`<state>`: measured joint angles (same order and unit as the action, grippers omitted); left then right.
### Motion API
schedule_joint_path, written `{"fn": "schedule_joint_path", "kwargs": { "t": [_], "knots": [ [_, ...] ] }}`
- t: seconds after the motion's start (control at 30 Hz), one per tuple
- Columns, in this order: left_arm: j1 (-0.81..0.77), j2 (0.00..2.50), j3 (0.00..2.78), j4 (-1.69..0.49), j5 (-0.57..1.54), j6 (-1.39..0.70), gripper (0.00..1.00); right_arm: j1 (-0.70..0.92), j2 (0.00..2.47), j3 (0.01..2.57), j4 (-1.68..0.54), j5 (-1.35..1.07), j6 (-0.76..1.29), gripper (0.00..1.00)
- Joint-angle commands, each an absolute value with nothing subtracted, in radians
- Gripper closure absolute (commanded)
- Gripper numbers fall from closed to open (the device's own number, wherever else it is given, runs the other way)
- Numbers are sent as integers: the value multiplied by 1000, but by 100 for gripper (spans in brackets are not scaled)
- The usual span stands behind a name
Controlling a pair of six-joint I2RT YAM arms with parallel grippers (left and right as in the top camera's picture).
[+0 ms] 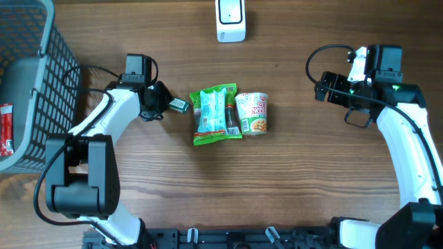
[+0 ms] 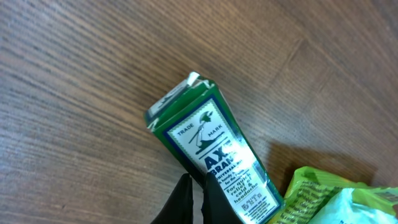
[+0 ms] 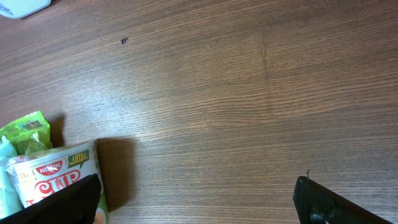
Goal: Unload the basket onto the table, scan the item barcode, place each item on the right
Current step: 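Adjust and set down the AXE box left of the bag, open gripper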
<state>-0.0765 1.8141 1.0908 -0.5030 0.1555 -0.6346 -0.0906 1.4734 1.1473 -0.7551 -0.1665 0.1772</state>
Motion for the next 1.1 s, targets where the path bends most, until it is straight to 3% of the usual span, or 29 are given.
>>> {"fn": "schedule_joint_path", "kwargs": {
  "t": [0.0, 0.8, 1.07],
  "knots": [
    [-75, 1802, 1077, -488, 166, -645, 96, -93, 1475, 1157, -752, -153, 159, 0],
    [-75, 1805, 1022, -566, 51, -643, 96, -93, 1475, 1157, -752, -153, 159, 0],
    [-75, 1531, 1133, -627, 92, -576, 95, -93, 1475, 1157, -752, -153, 160, 0]
  ]
}}
